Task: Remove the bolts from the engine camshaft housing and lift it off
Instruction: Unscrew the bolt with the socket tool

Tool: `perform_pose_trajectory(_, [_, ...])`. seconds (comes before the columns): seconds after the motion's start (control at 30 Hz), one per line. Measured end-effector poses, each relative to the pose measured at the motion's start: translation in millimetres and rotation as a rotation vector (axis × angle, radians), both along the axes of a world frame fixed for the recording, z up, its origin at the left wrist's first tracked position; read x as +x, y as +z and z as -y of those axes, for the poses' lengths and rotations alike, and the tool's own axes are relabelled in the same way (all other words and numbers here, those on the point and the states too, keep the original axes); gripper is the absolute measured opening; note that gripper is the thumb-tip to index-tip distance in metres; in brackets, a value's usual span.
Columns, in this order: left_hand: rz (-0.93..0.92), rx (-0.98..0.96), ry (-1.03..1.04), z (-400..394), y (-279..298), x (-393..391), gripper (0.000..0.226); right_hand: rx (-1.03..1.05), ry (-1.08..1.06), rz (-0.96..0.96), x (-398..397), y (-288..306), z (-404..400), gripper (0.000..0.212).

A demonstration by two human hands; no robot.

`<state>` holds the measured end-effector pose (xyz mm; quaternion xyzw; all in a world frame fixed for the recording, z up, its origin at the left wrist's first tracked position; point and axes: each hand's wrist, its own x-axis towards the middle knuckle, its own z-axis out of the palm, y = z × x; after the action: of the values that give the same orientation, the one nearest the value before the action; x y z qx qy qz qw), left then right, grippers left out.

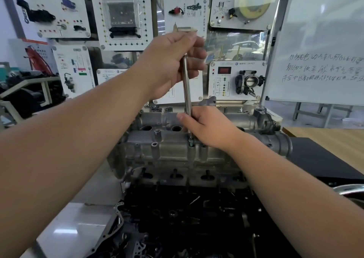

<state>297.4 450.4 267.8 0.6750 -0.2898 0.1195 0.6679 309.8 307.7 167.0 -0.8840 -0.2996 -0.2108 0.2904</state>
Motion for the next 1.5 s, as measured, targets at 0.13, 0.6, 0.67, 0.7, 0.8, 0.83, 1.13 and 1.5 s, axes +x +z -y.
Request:
perform_pose_trajectory(0.13, [-0.105, -0.045, -0.198, -5, -4, -2, 0.033, -0.047, 0.076, -0.063, 2, -2, 2, 0.055])
perform_pose_trajectory(0.6, [0.070, -0.047, -0.024, -4, -25, 15, 0.010, -0.069, 0.067, -0.057, 7, -5, 4, 0.060])
perform_pose_trajectory(0.67, [0.089, -0.076, -0.014, -3, -29, 18, 0.010, -0.069, 0.063, -0.048, 5, -5, 2, 0.065])
perform_pose_trajectory(0.7, [0.099, -0.078, -0.021, -2, -32, 19, 0.009, -0.071, 0.067, -0.045, 5, -6, 2, 0.067])
perform_pose_trajectory(0.8, [0.090, -0.039, -0.132, 4, -37, 19, 0.020, -0.068, 0.062, -0.046, 5, -6, 1, 0.061])
perform_pose_trajectory(0.83, [0.060, -0.033, -0.190, 4, -38, 20, 0.029, -0.054, 0.061, -0.053, 5, -6, 1, 0.057])
perform_pose_trajectory(1.13, [-0.109, -0.195, -0.396, 11, -57, 23, 0.022, 0.018, 0.028, -0.135, 4, -4, -1, 0.047])
perform_pose_trajectory(1.5, [-0.051, -0.228, -0.293, 8, -38, 14, 0.029, 0.019, 0.015, -0.123, 2, -7, -5, 0.067])
